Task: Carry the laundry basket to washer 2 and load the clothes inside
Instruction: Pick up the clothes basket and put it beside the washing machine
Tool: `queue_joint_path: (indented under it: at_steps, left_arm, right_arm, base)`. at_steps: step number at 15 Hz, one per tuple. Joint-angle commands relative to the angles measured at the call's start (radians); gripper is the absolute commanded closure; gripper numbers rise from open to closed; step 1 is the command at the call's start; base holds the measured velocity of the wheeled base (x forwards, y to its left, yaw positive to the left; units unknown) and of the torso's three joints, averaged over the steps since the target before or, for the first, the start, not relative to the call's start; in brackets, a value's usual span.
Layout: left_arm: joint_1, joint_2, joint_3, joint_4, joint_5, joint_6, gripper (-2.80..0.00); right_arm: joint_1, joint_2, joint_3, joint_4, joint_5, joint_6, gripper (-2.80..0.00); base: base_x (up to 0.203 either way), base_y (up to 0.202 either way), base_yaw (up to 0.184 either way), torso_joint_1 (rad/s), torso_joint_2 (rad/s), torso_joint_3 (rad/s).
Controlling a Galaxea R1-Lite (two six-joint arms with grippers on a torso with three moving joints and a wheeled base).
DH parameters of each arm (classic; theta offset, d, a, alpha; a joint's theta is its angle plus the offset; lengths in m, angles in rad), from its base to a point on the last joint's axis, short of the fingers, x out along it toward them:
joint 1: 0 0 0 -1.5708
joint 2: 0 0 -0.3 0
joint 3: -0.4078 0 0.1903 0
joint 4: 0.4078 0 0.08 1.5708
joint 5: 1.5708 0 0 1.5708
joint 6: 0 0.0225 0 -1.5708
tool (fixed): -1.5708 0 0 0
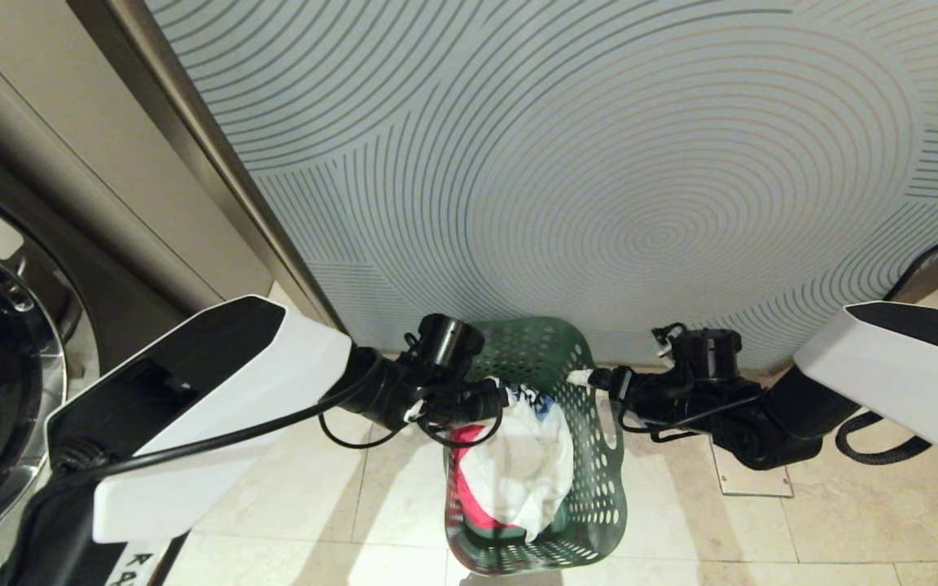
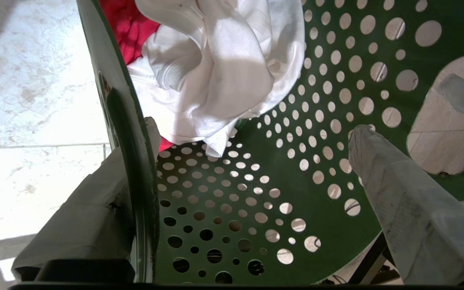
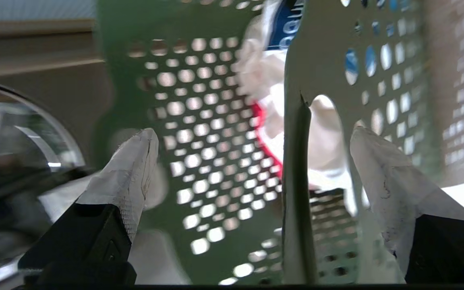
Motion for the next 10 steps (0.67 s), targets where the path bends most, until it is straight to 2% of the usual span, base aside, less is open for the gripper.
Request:
queue_joint_path:
  at_steps: [1, 7, 10]
  left_arm:
    - [0.000, 0.006, 0.000, -0.002, 0.000, -0.004, -2.80]
    - [-0.002, 0.004, 0.000, -0.002, 0.001, -0.004, -2.80]
    - [-0.003, 0.003, 0.000, -0.002, 0.000, -0.004, -2.80]
  right_arm:
    - [-0.002, -0.030, 0.010, -0.005, 0.039, 0.059, -2.80]
    - [-0.005, -0.062, 0.043, -0.001, 0.135, 0.074, -2.80]
    - [-0.024, -0.048, 0.054, -0.009, 0.215, 0.070, -2.80]
  base:
    - [0.000, 0.000, 0.000, 0.000, 0.00, 0.000]
    - [0.000, 0.000, 0.000, 0.000, 0.00, 0.000]
    - [0.000, 0.000, 0.000, 0.000, 0.00, 0.000]
